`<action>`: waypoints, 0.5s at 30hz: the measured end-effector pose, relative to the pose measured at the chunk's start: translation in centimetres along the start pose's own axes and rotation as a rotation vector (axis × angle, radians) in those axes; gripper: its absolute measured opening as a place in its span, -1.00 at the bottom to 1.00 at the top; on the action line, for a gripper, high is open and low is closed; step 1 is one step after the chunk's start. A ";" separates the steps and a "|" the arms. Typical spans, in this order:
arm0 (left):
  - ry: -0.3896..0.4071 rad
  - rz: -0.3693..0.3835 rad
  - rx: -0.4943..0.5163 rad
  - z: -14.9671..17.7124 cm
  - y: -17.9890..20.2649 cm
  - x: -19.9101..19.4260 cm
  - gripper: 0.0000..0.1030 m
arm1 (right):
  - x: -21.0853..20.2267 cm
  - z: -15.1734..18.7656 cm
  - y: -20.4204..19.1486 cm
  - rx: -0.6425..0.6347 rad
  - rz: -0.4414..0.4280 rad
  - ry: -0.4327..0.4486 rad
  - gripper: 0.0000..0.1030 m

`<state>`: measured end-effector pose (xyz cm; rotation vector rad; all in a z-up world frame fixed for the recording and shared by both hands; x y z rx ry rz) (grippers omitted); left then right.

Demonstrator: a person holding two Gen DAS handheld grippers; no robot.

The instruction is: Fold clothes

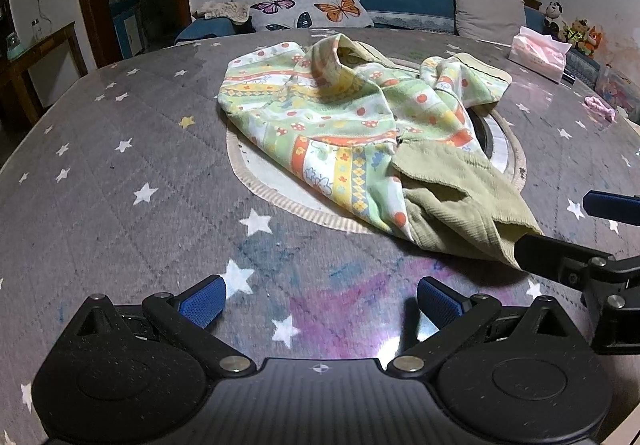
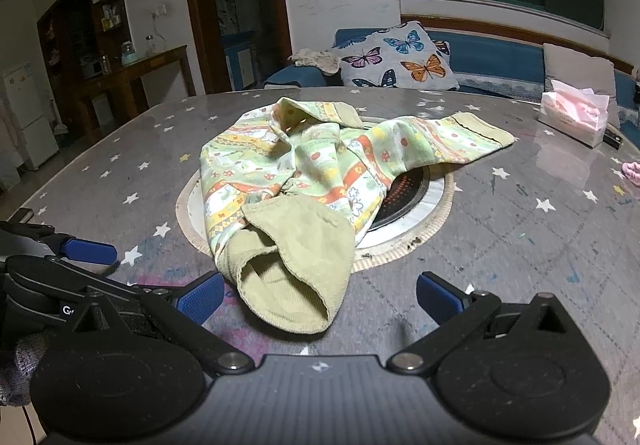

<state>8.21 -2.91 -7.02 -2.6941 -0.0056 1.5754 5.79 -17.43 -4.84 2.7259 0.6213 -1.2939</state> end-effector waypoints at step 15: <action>0.026 -0.011 0.003 -3.0 -0.5 -0.1 1.00 | 1.4 -2.0 1.3 0.004 -0.008 -0.015 1.00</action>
Point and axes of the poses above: each gripper's, at about its wrist camera, not at the fingertips, and x roughly the way its jaws point, y to its right, z to its underside, the point moved 9 cm from there along x, roughly the way its jaws point, and after that the axes turned 11 degrees about -y, right-handed, at the moved point
